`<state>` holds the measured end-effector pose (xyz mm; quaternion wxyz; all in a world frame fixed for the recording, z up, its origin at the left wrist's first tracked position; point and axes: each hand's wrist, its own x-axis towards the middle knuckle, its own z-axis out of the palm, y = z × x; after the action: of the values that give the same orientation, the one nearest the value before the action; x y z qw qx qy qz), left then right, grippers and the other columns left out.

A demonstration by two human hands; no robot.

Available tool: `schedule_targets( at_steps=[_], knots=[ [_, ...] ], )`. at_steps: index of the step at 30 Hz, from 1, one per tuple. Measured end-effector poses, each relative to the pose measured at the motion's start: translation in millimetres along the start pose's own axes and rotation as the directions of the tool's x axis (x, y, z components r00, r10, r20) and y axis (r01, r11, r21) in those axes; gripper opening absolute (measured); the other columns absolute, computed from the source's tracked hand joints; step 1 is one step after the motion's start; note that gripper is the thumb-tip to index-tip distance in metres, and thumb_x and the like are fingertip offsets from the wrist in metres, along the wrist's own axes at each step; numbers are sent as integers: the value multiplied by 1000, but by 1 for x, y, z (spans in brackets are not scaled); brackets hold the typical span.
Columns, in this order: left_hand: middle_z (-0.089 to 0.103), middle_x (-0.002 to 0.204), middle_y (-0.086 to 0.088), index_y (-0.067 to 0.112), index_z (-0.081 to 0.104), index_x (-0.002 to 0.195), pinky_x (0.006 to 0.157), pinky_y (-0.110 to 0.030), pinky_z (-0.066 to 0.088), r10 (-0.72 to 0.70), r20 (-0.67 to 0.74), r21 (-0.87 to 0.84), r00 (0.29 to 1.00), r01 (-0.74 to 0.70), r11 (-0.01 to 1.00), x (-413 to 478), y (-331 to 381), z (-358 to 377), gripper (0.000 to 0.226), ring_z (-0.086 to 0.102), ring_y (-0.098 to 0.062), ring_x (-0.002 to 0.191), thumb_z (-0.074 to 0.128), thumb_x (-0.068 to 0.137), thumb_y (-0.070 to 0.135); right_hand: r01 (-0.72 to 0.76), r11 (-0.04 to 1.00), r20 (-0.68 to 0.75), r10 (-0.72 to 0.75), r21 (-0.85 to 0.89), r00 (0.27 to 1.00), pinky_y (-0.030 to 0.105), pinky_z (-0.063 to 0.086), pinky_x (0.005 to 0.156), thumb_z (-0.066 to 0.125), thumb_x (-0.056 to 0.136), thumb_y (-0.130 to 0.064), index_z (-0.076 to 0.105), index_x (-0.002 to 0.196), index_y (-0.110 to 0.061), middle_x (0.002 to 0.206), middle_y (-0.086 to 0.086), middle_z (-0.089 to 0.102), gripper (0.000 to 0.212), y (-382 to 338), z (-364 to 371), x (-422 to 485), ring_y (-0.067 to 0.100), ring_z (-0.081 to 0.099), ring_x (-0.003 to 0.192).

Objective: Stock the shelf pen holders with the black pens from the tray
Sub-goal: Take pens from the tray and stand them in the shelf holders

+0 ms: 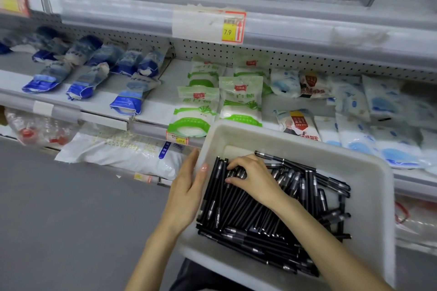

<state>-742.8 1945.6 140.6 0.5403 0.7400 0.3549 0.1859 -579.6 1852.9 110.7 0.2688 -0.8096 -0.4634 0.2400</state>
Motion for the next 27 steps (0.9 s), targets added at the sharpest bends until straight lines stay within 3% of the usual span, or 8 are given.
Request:
schedule_targets(
  at_steps=[4, 7, 10, 15, 18, 21, 23, 27],
  knots=[
    [35, 132, 36, 33, 33, 142, 90, 8, 19, 1, -4, -14, 1000, -1, 1000, 1, 2, 0, 55, 25, 35, 114, 36, 90, 50, 40, 996, 17, -39, -77, 999, 23, 29, 97, 66, 85, -39, 53, 128, -27, 126, -4, 50, 47, -8, -5, -12, 14, 36, 121],
    [37, 140, 27, 27, 34, 146, 93, 5, 20, 2, -7, -7, 1000, -2, 1000, 1, 0, 0, 61, 27, 31, 118, 35, 90, 51, 28, 996, 8, -28, -84, 1000, 23, 28, 98, 65, 85, -41, 43, 136, -30, 129, -5, 47, 57, -10, -4, -19, 16, 35, 123],
    [34, 147, 20, 25, 32, 148, 98, 1, 19, -16, -16, 3, 1000, 16, 1000, 0, -2, 1, 65, 28, 17, 129, 35, 90, 52, 23, 997, -3, -23, -77, 1000, 25, 29, 99, 66, 84, -43, 38, 139, -32, 130, -7, 48, 63, -11, 1, -20, 16, 34, 123],
    [32, 144, 23, 27, 31, 148, 91, 9, 17, -16, -13, 12, 1000, 16, 1000, -1, -1, 0, 64, 26, 22, 124, 35, 90, 53, 48, 998, -14, -48, -44, 999, 22, 27, 98, 68, 82, -43, 42, 138, -30, 120, -13, 46, 63, -17, 0, -23, 7, 33, 118],
    [37, 144, 21, 27, 34, 146, 93, 6, 20, 6, -10, 23, 1000, -6, 1000, 0, -2, 0, 59, 28, 28, 120, 35, 93, 53, 37, 990, -61, -29, 136, 998, 20, 33, 99, 74, 79, -34, 50, 130, -33, 116, -17, 51, 56, -18, 1, -28, 1, 45, 111],
    [42, 146, 16, 26, 37, 146, 110, -14, 26, 22, -5, 29, 1000, -22, 999, 3, -5, -1, 62, 33, 11, 132, 35, 94, 59, 49, 934, -115, -9, 354, 993, 16, 44, 93, 77, 78, -18, 56, 112, -44, 105, -21, 56, 47, -22, -1, -35, -2, 57, 100],
    [43, 146, 15, 26, 37, 146, 113, -26, 28, 14, -5, 30, 1000, -14, 999, 3, -6, -1, 66, 34, 5, 134, 34, 90, 60, 57, 889, -128, 2, 454, 992, 16, 48, 90, 75, 79, -9, 61, 103, -44, 103, -17, 60, 45, -25, -3, -37, 2, 61, 96],
    [43, 146, 16, 25, 36, 147, 111, -19, 27, 12, -7, 26, 1000, -12, 1000, 2, -4, 0, 61, 33, 7, 134, 36, 95, 57, 21, 780, -91, 47, 625, 995, 17, 51, 79, 72, 79, 1, 68, 94, -25, 102, -7, 67, 30, -32, -9, -38, 5, 64, 86]
  ],
)
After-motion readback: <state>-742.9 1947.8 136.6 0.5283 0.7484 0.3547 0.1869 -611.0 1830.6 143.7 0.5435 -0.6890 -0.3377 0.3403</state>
